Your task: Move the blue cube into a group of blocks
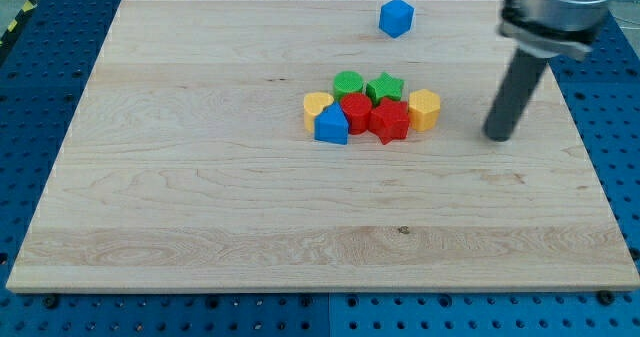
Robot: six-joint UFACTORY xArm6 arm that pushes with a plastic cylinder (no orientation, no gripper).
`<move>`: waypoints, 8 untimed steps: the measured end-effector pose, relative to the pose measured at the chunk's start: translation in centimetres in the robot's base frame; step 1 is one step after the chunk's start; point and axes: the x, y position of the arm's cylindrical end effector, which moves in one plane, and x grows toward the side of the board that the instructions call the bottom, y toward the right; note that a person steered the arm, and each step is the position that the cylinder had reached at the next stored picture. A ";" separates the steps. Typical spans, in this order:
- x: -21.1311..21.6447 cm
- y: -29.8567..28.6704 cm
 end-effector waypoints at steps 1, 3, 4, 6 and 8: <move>-2.1 0.0; -3.1 -8.5; -3.1 -10.8; -9.7 0.9; -19.6 0.8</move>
